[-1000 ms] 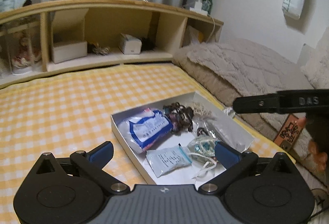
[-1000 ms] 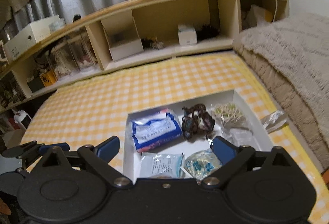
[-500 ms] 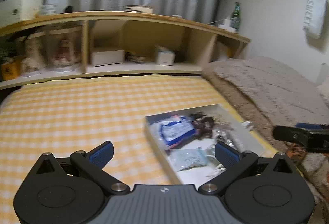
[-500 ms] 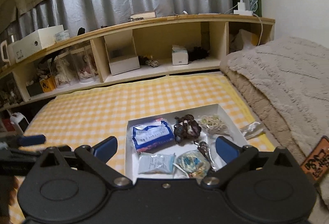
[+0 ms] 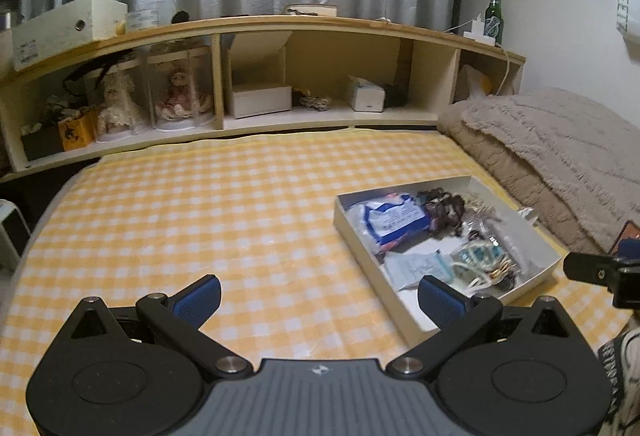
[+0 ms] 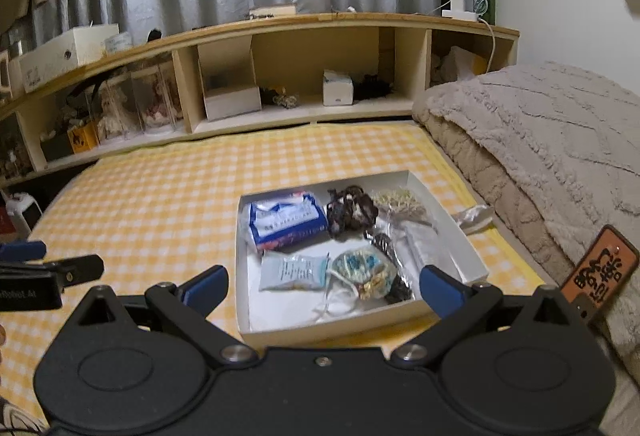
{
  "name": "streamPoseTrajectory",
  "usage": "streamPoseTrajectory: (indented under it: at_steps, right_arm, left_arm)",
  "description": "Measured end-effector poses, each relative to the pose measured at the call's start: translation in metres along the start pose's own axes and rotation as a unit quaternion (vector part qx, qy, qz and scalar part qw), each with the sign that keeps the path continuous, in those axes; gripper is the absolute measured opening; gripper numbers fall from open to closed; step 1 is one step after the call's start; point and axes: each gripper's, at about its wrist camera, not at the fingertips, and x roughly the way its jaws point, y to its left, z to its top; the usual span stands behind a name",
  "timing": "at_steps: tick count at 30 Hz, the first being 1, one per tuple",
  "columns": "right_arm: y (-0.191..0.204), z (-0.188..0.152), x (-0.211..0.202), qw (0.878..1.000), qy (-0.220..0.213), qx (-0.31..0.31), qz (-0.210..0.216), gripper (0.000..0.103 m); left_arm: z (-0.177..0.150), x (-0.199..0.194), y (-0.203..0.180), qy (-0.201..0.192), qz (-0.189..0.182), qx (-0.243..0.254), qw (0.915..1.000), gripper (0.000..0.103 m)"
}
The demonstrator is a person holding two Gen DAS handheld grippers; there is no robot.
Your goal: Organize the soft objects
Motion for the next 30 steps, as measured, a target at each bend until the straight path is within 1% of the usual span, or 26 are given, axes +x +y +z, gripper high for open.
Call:
streamPoseTrajectory:
  at_steps: [4, 9, 14, 16, 23, 30]
  right_arm:
    - [0.006, -0.007, -0.002, 1.0, -0.004, -0.007, 0.001, 0.103]
    - [0.012, -0.011, -0.005, 0.999, -0.019, -0.025, 0.004, 0.103]
    - [0.013, -0.018, 0.003, 0.999, -0.001, -0.03, 0.018, 0.103]
    - [0.013, -0.019, 0.002, 0.999, -0.002, -0.029, 0.019, 0.103]
    - [0.018, -0.023, -0.002, 0.999, -0.009, -0.041, 0.017, 0.102]
    - [0.017, -0.023, -0.001, 0.999, -0.009, -0.039, 0.017, 0.102]
  left_arm:
    - [-0.013, -0.005, -0.001, -0.003, 0.02, 0.008, 0.9998, 0.103]
    - [-0.026, -0.015, 0.003, -0.005, 0.034, -0.004, 0.9994, 0.103]
    - [-0.034, -0.025, 0.009, -0.015, 0.058, -0.016, 0.9981, 0.103]
    - [-0.036, -0.028, 0.011, -0.017, 0.065, -0.021, 0.9976, 0.103]
    - [-0.041, -0.031, 0.019, -0.013, 0.071, -0.035, 0.9967, 0.103]
    - [-0.041, -0.033, 0.019, -0.018, 0.07, -0.033, 0.9968, 0.103]
